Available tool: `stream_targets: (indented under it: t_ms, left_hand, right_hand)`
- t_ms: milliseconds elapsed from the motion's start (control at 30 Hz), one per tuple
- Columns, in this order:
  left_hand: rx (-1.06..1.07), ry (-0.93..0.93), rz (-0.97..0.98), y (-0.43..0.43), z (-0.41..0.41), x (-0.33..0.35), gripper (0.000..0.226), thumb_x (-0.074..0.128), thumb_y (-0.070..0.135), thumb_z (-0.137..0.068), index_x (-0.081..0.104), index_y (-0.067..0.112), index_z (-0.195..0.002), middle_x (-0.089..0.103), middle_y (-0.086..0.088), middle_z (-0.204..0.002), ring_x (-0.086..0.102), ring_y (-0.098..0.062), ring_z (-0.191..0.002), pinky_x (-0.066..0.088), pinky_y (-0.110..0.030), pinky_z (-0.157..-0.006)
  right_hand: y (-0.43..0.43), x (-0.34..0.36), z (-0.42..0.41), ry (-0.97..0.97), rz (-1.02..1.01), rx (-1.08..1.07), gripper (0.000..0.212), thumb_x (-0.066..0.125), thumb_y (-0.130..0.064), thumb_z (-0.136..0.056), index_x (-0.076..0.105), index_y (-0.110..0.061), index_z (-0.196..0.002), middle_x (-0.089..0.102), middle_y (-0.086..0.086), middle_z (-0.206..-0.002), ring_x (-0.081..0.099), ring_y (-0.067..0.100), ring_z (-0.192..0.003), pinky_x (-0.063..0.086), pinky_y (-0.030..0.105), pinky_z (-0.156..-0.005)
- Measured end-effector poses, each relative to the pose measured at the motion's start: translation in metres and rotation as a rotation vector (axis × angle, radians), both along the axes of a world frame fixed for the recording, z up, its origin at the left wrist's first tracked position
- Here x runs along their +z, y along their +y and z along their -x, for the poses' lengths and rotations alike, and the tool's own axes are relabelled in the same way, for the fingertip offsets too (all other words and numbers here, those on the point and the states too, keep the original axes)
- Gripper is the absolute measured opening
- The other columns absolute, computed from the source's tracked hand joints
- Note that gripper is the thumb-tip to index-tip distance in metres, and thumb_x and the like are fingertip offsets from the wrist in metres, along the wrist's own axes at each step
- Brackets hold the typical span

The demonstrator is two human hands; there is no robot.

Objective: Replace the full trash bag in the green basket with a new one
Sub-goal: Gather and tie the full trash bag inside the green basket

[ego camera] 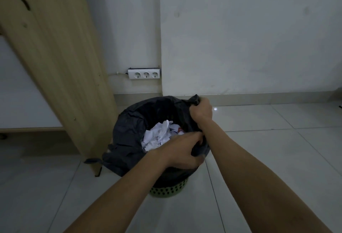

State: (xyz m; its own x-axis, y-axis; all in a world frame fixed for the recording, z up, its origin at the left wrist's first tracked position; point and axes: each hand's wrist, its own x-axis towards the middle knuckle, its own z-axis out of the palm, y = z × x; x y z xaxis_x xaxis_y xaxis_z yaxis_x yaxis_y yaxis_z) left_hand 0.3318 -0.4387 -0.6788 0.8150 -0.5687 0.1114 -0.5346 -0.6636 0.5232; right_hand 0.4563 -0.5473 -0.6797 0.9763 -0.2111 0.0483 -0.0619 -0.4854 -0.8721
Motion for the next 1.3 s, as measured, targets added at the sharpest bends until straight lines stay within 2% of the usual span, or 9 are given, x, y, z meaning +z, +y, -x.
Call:
stream_targets:
  t_ms: [233, 333, 467, 567, 667, 767, 867, 1033, 1300]
  left_hand:
    - [0.533, -0.173, -0.139, 0.091, -0.038, 0.015, 0.026, 0.054, 0.042, -0.091, 0.057, 0.029, -0.114, 0.060, 0.010, -0.117, 0.052, -0.014, -0.116, 0.034, -0.047, -0.106]
    - [0.830, -0.160, 0.002, 0.132, -0.048, 0.005, 0.033, 0.052, 0.039, -0.092, 0.058, 0.017, -0.116, 0.059, -0.005, -0.119, 0.054, -0.027, -0.113, 0.041, -0.043, -0.100]
    - [1.168, 0.448, 0.623, 0.174, -0.046, -0.004, 0.058, 0.034, 0.048, -0.098, 0.048, 0.005, -0.135, 0.056, -0.015, -0.131, 0.057, -0.032, -0.111, 0.047, -0.042, -0.098]
    - [1.171, 0.828, 0.911, 0.176, -0.024, -0.001, 0.050, 0.029, 0.037, -0.103, 0.065, 0.001, -0.098, 0.066, -0.016, -0.102, 0.060, -0.029, -0.086, 0.052, -0.038, -0.076]
    - [1.172, 0.902, 1.039, 0.180, -0.016, 0.001, 0.042, 0.036, 0.026, -0.103, 0.066, 0.002, -0.087, 0.066, -0.014, -0.110, 0.061, -0.029, -0.081, 0.052, -0.039, -0.069]
    - [1.183, 0.866, 1.130, 0.179, -0.014, 0.007, 0.037, 0.037, 0.022, -0.106, 0.063, 0.001, -0.089, 0.063, -0.011, -0.111, 0.057, -0.026, -0.077, 0.052, -0.035, -0.063]
    - [1.226, 0.564, 0.990, 0.173, -0.025, 0.005, 0.029, 0.042, 0.024, -0.105, 0.055, 0.006, -0.124, 0.056, -0.009, -0.130, 0.057, -0.027, -0.099, 0.050, -0.033, -0.085]
    - [1.226, -0.059, 0.676, 0.167, -0.044, 0.006, 0.009, 0.043, 0.017, -0.104, 0.050, 0.015, -0.098, 0.059, -0.004, -0.098, 0.054, -0.021, -0.089, 0.039, -0.027, -0.077]
    - [1.094, 0.260, 0.665, 0.150, -0.070, 0.022, 0.033, 0.064, 0.042, -0.092, 0.050, 0.013, -0.097, 0.055, 0.001, -0.092, 0.057, -0.020, -0.089, 0.045, -0.030, -0.079]
  right_hand:
    - [0.001, -0.007, 0.007, -0.283, 0.099, 0.101, 0.032, 0.043, 0.011, -0.077, 0.065, -0.003, -0.096, 0.065, 0.010, -0.089, 0.059, 0.029, -0.084, 0.041, 0.031, -0.070]
    - [-0.002, -0.009, 0.008, -0.360, 0.094, 0.144, 0.032, 0.041, 0.015, -0.075, 0.064, 0.001, -0.093, 0.061, 0.006, -0.084, 0.055, 0.024, -0.079, 0.033, 0.025, -0.064]
    - [-0.003, -0.012, 0.005, -0.387, 0.030, 0.202, 0.027, 0.044, 0.015, -0.080, 0.064, 0.001, -0.092, 0.066, 0.010, -0.087, 0.057, 0.021, -0.081, 0.039, 0.023, -0.068]
    - [0.007, -0.010, 0.007, -0.356, 0.032, 0.253, 0.022, 0.045, 0.012, -0.084, 0.061, -0.004, -0.086, 0.064, 0.008, -0.081, 0.054, 0.018, -0.076, 0.042, 0.019, -0.064]
    - [0.016, -0.007, 0.011, -0.358, 0.063, 0.301, 0.027, 0.044, 0.012, -0.083, 0.056, -0.011, -0.082, 0.058, -0.001, -0.076, 0.050, 0.015, -0.072, 0.037, 0.009, -0.060]
    - [0.017, -0.008, 0.011, -0.337, 0.087, 0.312, 0.022, 0.046, 0.009, -0.086, 0.056, -0.010, -0.082, 0.059, 0.001, -0.077, 0.050, 0.016, -0.072, 0.036, 0.007, -0.058]
    - [0.018, -0.008, 0.010, -0.300, 0.071, 0.291, 0.015, 0.051, 0.003, -0.090, 0.060, -0.007, -0.083, 0.061, 0.003, -0.078, 0.052, 0.012, -0.068, 0.038, 0.006, -0.057]
    - [0.015, -0.005, -0.003, -0.210, -0.087, 0.180, 0.017, 0.054, -0.008, -0.089, 0.070, -0.006, -0.094, 0.072, 0.011, -0.094, 0.066, 0.025, -0.089, 0.055, 0.041, -0.086]
    - [0.011, 0.005, -0.015, 0.088, 0.150, 0.159, 0.035, 0.075, -0.038, -0.083, 0.071, -0.014, -0.107, 0.071, 0.008, -0.105, 0.066, 0.027, -0.099, 0.053, 0.042, -0.094]
